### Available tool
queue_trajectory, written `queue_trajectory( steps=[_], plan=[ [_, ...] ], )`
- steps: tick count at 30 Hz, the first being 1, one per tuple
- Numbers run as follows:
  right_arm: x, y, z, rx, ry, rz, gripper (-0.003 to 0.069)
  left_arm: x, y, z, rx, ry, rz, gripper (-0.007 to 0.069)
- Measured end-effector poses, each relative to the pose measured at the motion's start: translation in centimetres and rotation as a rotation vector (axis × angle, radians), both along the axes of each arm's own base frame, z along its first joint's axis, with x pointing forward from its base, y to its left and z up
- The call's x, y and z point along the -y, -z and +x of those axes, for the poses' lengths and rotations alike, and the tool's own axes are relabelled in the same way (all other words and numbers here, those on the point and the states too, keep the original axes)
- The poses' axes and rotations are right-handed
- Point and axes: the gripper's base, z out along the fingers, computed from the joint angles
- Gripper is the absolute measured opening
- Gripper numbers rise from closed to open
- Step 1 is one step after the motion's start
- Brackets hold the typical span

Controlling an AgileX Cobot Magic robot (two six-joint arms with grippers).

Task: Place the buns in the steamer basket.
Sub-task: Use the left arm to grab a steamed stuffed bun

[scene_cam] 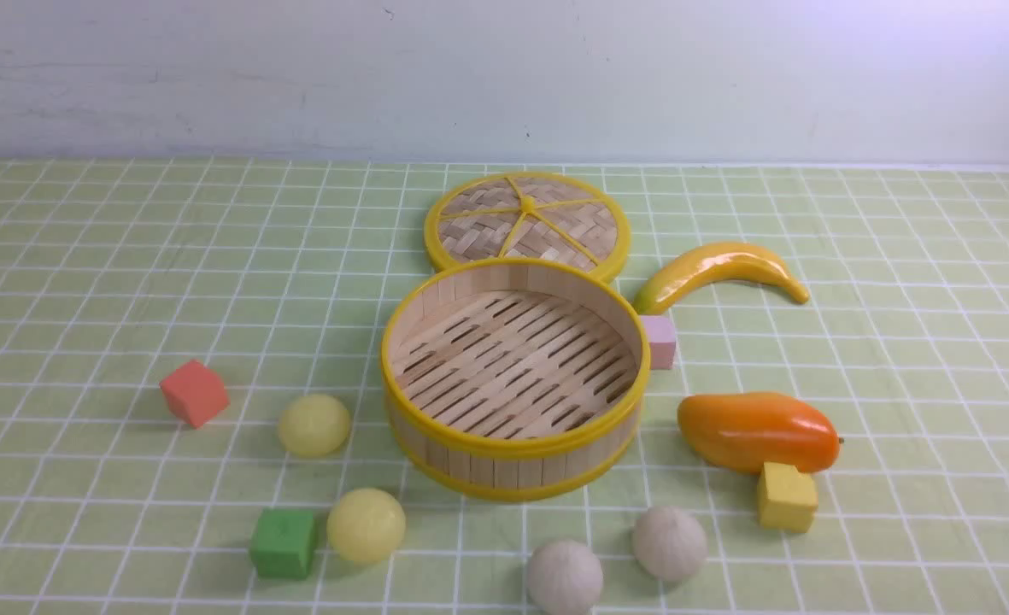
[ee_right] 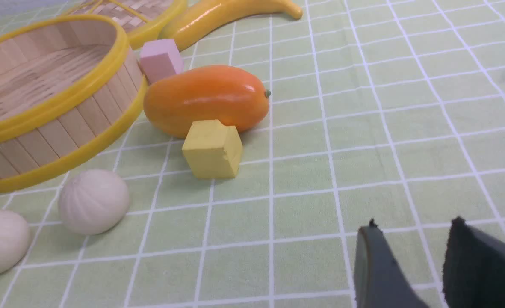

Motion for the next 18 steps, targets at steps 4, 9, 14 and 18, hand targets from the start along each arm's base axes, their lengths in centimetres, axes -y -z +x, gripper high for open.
queue_trajectory(
  steps=[4,9,14,18],
  plan=[
    [0.00,0.00,0.00,0.000,0.000,0.000,0.0239,0.00,0.00,0.00,0.000,0.000,0.000,0.0174],
    [0.00,0.00,0.00,0.000,0.000,0.000,0.0239,0.00,0.01,0.00,-0.001,0.000,0.000,0.0180],
    [0.00,0.00,0.00,0.000,0.000,0.000,0.0239,0.00,0.01,0.00,-0.001,0.000,0.000,0.0183],
    [0.00,0.00,0.00,0.000,0.000,0.001,0.0239,0.00,0.01,0.00,-0.001,0.000,0.000,0.0183]
  ],
)
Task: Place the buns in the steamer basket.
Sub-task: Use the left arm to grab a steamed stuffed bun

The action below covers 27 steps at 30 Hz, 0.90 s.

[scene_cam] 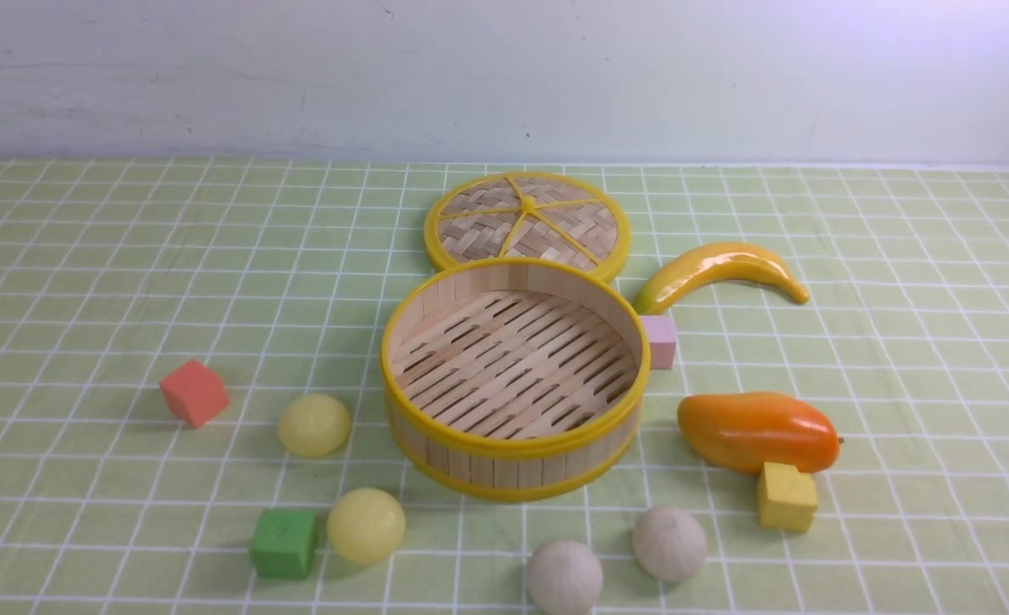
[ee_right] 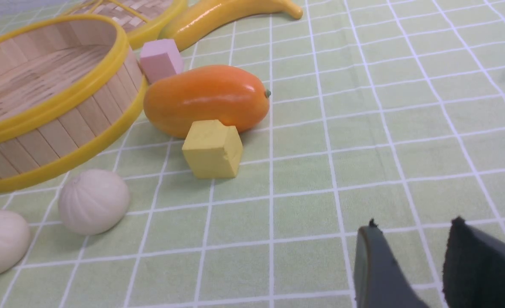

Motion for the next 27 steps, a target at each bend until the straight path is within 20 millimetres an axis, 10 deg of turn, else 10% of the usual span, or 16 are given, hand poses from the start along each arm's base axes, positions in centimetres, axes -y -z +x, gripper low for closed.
queue_trajectory(
  steps=[5,14,22,27],
  plan=[
    [0.0,0.0,0.0,0.000,0.000,0.000,0.0239,0.0,-0.2,0.1,0.020,-0.009,-0.049,0.0183],
    [0.0,0.0,0.0,0.000,0.000,0.000,0.0241,-0.4,-2.8,0.5,0.222,-0.147,-0.706,0.0183],
    [0.0,0.0,0.0,0.000,0.000,0.000,0.0241,2.0,-9.9,-0.3,0.092,0.129,-0.479,0.0057],
    [0.0,0.0,0.0,0.000,0.000,0.000,0.0241,2.8,-14.3,4.4,-0.294,0.233,-0.204,-0.0013]
  ],
)
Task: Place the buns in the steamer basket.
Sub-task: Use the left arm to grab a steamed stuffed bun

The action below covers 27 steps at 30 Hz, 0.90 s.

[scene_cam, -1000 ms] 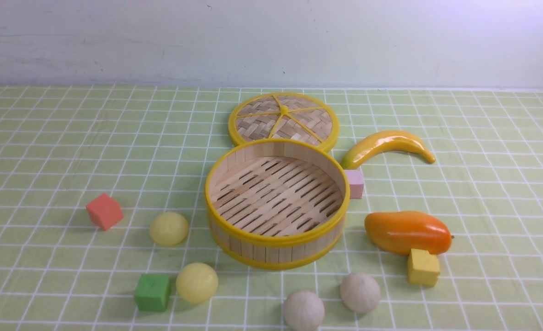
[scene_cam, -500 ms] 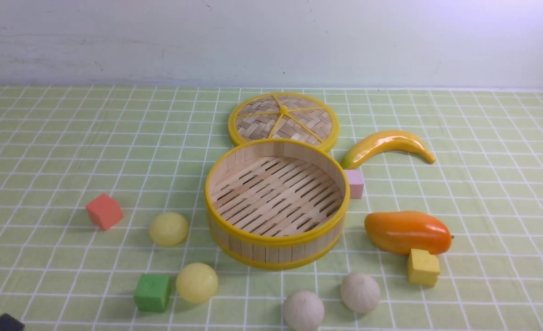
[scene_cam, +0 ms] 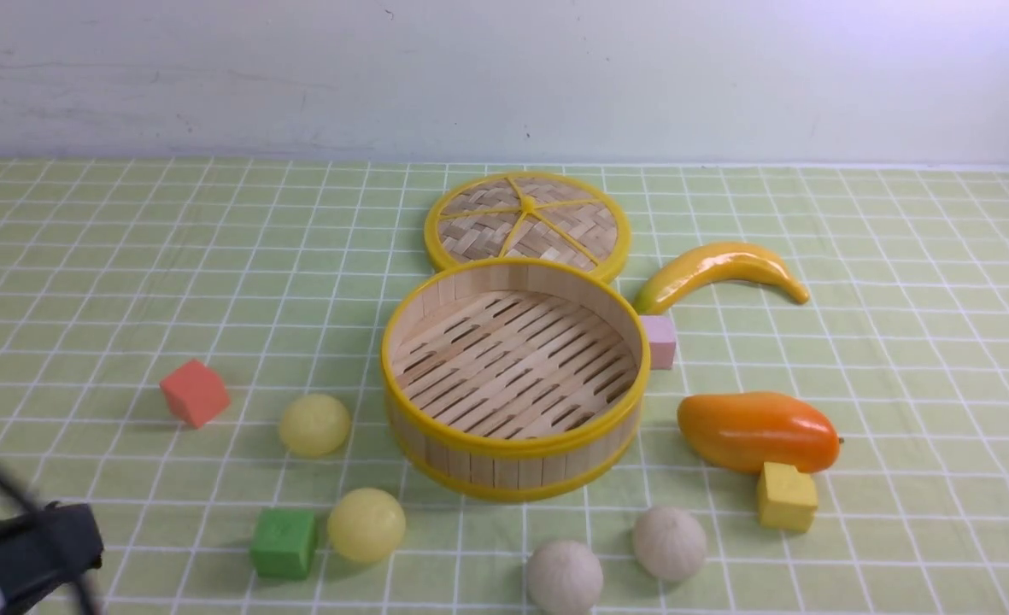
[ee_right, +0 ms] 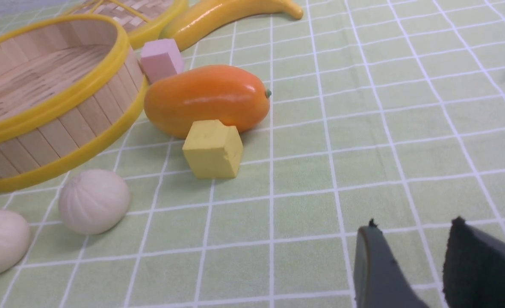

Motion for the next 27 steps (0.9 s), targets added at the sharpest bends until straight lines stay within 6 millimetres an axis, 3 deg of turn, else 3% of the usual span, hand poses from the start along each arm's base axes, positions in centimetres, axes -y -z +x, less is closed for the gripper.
queue_trajectory(
  steps=[1,2,3,7,10,11,17,27],
  plan=[
    [0.0,0.0,0.0,0.000,0.000,0.000,0.0241,-0.1,-0.2,1.5,-0.081,0.020,0.066,-0.0013],
    [0.0,0.0,0.0,0.000,0.000,0.000,0.0241,-0.1,-0.3,1.9,-0.096,0.025,0.077,-0.0013],
    [0.0,0.0,0.0,0.000,0.000,0.000,0.0241,-0.3,-0.3,4.6,-0.205,0.045,0.147,-0.0013],
    [0.0,0.0,0.0,0.001,0.000,0.000,0.0241,-0.3,1.1,11.6,-0.392,0.070,0.208,-0.0013],
    [0.0,0.0,0.0,0.001,0.000,0.000,0.0241,0.8,2.2,14.7,-0.439,0.120,0.243,-0.0013],
    [0.0,0.0,0.0,0.001,0.000,0.000,0.0241,2.3,2.9,16.5,-0.453,0.176,0.297,-0.0013],
    [0.0,0.0,0.0,0.001,0.000,0.000,0.0241,6.8,5.0,21.1,-0.514,0.252,0.461,-0.0013],
    [0.0,0.0,0.0,0.001,0.000,0.000,0.0241,7.8,8.0,24.6,-0.492,0.241,0.500,0.0003]
  ],
)
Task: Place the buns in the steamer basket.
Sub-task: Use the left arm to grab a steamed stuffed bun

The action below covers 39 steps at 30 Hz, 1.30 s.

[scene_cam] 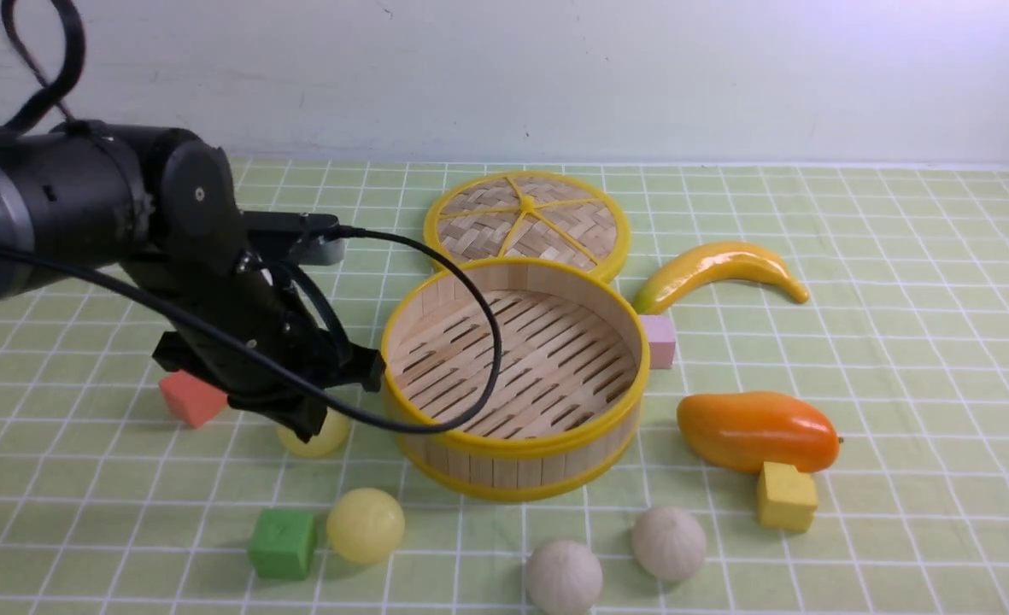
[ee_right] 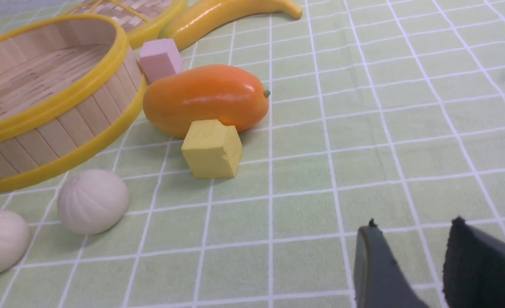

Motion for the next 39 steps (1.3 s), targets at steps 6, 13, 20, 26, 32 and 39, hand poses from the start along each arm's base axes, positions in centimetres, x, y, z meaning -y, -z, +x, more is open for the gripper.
queue_trajectory(
  steps=[6,13,20,26,32,39],
  plan=[
    [0.0,0.0,0.0,0.000,0.000,0.000,0.0241,0.1,0.2,1.1,0.086,-0.002,-0.007,0.0163],
    [0.0,0.0,0.0,0.000,0.000,0.000,0.0241,-1.3,1.4,2.5,0.102,-0.054,-0.003,0.0300],
    [0.0,0.0,0.0,0.000,0.000,0.000,0.0241,-1.8,1.9,3.5,0.107,-0.063,0.003,0.0302],
    [0.0,0.0,0.0,0.000,0.000,0.000,0.0241,-1.7,2.8,3.9,0.089,-0.050,0.010,0.0302],
    [0.0,0.0,0.0,0.000,0.000,0.000,0.0241,-1.5,4.4,4.6,0.083,-0.051,0.013,0.0302],
    [0.0,0.0,0.0,0.000,0.000,0.000,0.0241,-1.5,5.1,4.6,0.059,-0.050,0.019,0.0167]
  ],
)
